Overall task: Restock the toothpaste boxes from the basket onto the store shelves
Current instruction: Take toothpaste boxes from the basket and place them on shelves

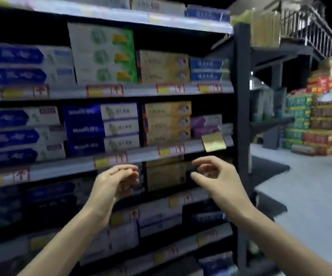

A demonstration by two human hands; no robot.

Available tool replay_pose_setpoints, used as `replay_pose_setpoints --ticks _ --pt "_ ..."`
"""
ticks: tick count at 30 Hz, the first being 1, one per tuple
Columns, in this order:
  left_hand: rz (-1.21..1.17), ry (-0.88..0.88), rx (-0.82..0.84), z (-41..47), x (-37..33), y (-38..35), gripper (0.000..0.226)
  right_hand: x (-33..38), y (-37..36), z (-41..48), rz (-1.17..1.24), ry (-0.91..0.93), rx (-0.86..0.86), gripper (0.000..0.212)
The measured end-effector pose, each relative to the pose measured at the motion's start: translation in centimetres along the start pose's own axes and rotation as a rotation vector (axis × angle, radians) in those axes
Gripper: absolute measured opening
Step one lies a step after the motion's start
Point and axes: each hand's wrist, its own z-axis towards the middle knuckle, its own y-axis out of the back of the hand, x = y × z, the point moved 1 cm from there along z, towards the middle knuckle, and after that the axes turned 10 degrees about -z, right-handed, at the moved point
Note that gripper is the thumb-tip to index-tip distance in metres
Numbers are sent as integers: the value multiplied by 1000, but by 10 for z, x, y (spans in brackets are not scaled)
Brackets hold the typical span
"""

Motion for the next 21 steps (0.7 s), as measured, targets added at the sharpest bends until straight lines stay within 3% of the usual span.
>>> replay_pose_setpoints --ticks 10,13,16,19,21 --pt "112 200 -9 -93 159 75 20 -90 -73 -141 -140 -225 206 21" --pt "244 219 18 -118 199 96 21 -120 -96 -172 -229 -251 256 22" --pt "542 165 66 -144 245 124 22 -166 -117 -202 -464 -210 336 31" --pt "993 163 94 -170 288 154 10 -224 -134 -237 -719 -198 508 41" --pt "1296 155 126 -183 316 174 34 -257 -137 -259 -903 -141 561 39"
